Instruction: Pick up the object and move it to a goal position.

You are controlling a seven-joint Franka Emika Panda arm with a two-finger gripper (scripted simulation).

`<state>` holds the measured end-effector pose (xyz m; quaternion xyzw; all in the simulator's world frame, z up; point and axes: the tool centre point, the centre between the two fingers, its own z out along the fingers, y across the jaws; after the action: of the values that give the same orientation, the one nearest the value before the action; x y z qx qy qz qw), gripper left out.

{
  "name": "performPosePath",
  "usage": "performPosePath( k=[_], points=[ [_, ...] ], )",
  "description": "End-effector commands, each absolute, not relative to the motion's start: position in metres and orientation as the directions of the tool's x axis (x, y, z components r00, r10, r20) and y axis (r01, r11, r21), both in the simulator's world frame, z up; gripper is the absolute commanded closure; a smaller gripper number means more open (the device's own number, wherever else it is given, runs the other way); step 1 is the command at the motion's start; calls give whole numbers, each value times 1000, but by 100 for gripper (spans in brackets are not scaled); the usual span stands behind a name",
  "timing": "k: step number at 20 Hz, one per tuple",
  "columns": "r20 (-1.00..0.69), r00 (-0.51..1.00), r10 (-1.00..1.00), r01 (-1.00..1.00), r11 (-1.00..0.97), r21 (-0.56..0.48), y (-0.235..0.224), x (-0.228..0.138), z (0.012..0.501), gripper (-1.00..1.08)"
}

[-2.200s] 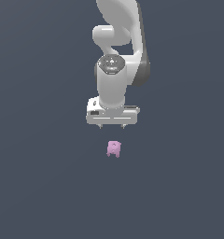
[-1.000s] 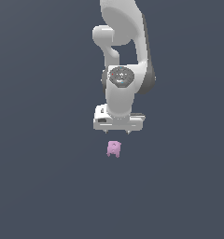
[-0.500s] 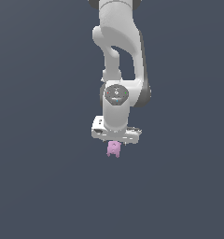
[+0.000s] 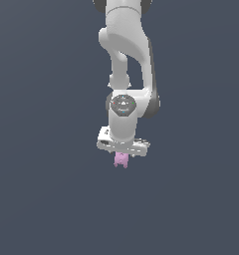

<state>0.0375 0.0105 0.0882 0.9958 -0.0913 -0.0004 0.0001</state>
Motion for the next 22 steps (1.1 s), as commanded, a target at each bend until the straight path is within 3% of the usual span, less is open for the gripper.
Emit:
performPosePath(
  k=[1,13,14,22],
  points=[
    [-2,983,-182,-182,-983,0,10,37,81,-92],
    [0,983,-186,-186,-983,0,10,38,40,-92],
    [0,983,-186,-186,-983,0,10,38,40,108],
    [0,983,-186,-186,-983,0,10,38,40,108]
  ],
)
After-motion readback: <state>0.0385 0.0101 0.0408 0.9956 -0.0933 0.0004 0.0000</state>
